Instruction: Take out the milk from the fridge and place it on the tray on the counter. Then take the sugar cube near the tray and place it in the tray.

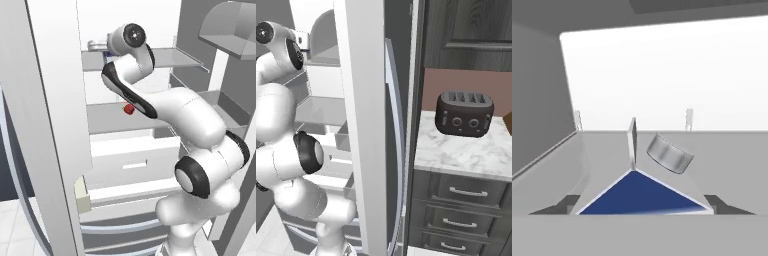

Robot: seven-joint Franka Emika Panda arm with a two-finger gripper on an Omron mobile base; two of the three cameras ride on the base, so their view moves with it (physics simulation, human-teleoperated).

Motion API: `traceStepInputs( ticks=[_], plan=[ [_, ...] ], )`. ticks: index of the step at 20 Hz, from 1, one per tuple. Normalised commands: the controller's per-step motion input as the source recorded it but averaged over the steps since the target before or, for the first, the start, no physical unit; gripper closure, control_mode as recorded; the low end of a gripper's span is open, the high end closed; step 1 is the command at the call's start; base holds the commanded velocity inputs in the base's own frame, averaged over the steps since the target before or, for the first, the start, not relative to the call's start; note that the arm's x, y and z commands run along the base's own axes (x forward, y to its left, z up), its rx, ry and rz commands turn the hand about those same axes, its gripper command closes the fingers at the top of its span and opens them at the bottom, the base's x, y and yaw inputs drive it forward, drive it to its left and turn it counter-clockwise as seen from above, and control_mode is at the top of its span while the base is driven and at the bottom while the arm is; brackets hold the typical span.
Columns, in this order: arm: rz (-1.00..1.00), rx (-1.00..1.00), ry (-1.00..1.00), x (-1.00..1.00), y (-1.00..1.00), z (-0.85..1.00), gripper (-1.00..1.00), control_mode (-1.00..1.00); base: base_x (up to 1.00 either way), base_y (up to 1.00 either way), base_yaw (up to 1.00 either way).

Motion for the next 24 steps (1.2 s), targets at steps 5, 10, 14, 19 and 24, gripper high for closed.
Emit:
traceStepInputs(
  ticks=[5,10,14,19,24],
  plan=[
    [0.00,0.00,-0.15,-1.00,-0.37,0.02,1.00,-1.00,0.00,0.00,0.00],
    [0.00,0.00,-0.10,-1.00,-0.48,0.16,1.00,-1.00,0.00,0.00,0.00],
    [0.00,0.00,0.03,-1.00,-0.40,0.20,1.00,-1.00,0.00,0.00,0.00],
    [-0.04,0.00,0.12,-1.00,-0.24,0.04,1.00,-1.00,0.00,0.00,0.00],
    [-0.01,0.00,0.01,-0.99,-0.05,-0.05,1.00,-1.00,0.00,0.00,0.00]
  ],
)
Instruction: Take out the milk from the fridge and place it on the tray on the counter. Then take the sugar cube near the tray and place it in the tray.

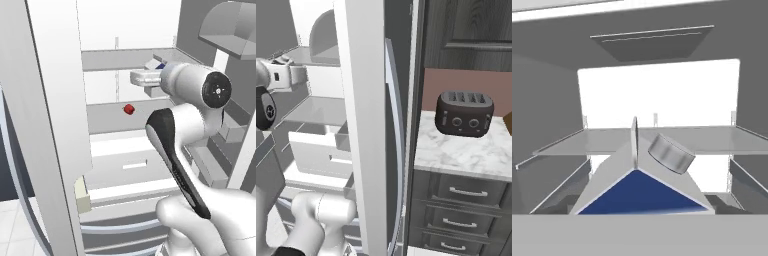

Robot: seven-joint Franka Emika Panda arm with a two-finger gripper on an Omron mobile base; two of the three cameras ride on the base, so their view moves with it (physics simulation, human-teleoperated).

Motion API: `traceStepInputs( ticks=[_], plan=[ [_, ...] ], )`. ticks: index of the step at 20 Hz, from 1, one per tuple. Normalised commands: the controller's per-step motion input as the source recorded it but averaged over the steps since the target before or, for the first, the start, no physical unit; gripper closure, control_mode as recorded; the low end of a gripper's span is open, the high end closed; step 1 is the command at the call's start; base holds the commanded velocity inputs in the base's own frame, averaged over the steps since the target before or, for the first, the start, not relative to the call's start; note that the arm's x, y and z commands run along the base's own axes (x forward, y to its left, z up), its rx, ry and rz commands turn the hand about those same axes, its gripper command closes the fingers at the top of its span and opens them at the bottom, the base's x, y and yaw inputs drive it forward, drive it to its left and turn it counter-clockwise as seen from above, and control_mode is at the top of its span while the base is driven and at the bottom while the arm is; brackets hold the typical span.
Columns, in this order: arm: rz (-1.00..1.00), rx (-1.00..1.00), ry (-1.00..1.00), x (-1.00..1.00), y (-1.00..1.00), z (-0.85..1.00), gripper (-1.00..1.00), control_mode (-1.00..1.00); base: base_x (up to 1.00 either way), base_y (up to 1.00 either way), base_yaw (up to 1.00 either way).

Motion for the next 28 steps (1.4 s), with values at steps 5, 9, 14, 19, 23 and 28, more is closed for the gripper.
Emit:
traceStepInputs(
  ticks=[5,9,14,19,23,28],
  plan=[
    [0.00,-0.02,0.11,-0.60,-0.07,-0.22,1.00,-1.00,0.00,0.00,0.00],
    [0.00,-0.03,0.22,-0.16,-0.16,-0.26,1.00,-1.00,0.00,0.00,0.00],
    [0.00,-0.03,0.21,0.00,-0.04,-0.35,1.00,-1.00,0.00,0.00,0.00],
    [0.00,0.00,0.13,0.00,-0.07,-0.38,1.00,-1.00,0.00,0.00,0.00],
    [0.00,0.00,0.08,-0.03,-0.28,-0.35,1.00,-1.00,0.00,0.00,0.00],
    [-0.01,0.00,0.03,-0.17,-0.24,-0.14,1.00,-1.00,0.00,0.00,0.00]
  ],
)
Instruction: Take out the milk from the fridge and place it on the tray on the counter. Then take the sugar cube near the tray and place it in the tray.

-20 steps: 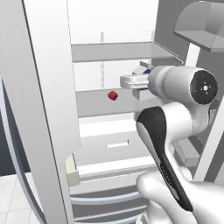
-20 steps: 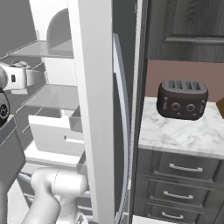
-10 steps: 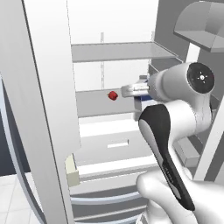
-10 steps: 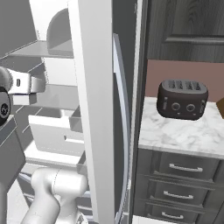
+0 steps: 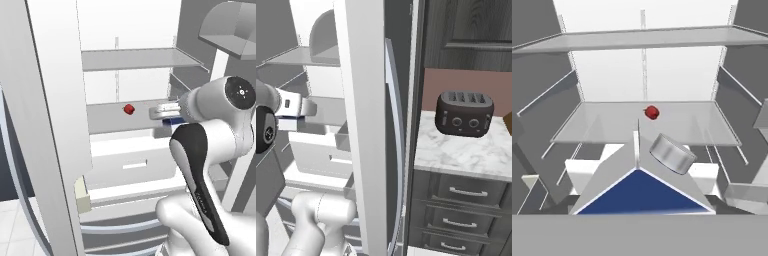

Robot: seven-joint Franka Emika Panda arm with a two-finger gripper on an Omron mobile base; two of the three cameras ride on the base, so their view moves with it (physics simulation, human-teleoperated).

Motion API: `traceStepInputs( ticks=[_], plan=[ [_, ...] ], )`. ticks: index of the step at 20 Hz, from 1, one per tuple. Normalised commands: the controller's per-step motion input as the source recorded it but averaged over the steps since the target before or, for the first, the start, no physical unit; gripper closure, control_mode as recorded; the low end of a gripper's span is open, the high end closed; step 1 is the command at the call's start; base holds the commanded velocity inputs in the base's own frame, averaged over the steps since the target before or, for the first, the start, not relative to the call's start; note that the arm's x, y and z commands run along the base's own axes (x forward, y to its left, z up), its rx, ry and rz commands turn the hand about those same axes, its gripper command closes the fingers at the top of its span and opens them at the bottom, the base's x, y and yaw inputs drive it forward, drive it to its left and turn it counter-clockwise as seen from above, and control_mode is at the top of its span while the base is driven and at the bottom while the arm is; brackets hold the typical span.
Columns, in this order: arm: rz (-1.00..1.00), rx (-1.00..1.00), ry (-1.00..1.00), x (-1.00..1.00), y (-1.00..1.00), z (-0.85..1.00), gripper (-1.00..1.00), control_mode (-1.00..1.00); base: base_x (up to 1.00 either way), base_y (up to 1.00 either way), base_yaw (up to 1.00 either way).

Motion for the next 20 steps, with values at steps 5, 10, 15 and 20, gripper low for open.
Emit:
traceStepInputs(
  ticks=[5,10,15,20],
  plan=[
    [-0.03,0.00,0.00,-0.50,-0.38,-0.01,1.00,-1.00,0.00,0.00,0.00],
    [-0.04,0.00,0.02,-0.54,-0.21,0.00,1.00,-1.00,0.00,0.00,0.00],
    [0.01,0.00,0.00,-0.53,-0.02,0.00,1.00,1.00,-0.40,0.09,0.02],
    [0.00,0.00,0.00,0.00,0.00,0.00,1.00,1.00,-1.00,0.14,0.01]
  ],
)
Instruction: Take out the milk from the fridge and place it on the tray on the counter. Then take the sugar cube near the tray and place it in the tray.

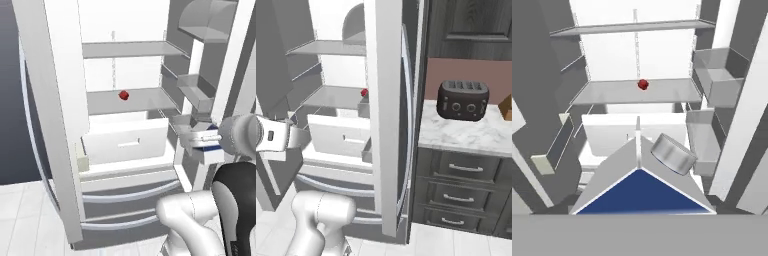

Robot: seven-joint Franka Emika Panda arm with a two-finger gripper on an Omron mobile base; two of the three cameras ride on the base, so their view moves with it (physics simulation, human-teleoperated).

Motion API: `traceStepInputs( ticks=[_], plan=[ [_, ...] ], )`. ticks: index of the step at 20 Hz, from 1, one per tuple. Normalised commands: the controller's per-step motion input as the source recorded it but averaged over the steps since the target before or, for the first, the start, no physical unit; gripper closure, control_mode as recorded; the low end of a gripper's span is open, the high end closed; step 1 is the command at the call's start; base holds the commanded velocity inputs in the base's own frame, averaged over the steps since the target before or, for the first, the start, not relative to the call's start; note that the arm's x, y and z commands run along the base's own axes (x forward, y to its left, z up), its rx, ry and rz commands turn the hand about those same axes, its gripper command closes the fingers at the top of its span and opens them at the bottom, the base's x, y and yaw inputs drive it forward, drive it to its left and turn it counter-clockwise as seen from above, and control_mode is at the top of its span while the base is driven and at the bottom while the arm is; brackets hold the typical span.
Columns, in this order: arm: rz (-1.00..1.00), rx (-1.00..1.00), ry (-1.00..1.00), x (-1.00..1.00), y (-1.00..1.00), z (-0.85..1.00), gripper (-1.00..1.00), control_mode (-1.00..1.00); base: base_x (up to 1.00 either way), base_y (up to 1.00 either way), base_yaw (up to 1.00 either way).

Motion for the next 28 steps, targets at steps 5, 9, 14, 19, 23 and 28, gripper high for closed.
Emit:
traceStepInputs(
  ticks=[5,9,14,19,23,28],
  plan=[
    [0.00,0.00,0.00,0.00,0.00,0.00,1.00,1.00,-1.00,-0.02,0.01],
    [0.00,0.00,0.00,0.00,0.00,0.00,1.00,1.00,-1.00,-0.42,-0.03],
    [0.00,0.00,0.00,0.00,0.00,0.00,1.00,1.00,-0.17,-0.59,-0.49],
    [0.00,0.00,0.00,0.00,0.00,0.00,1.00,1.00,0.01,-0.18,-0.86],
    [0.00,0.00,0.00,0.00,0.00,0.00,1.00,1.00,0.00,0.00,-0.97],
    [0.00,0.00,0.00,0.00,0.00,0.00,1.00,1.00,0.00,-0.19,-0.94]
  ],
)
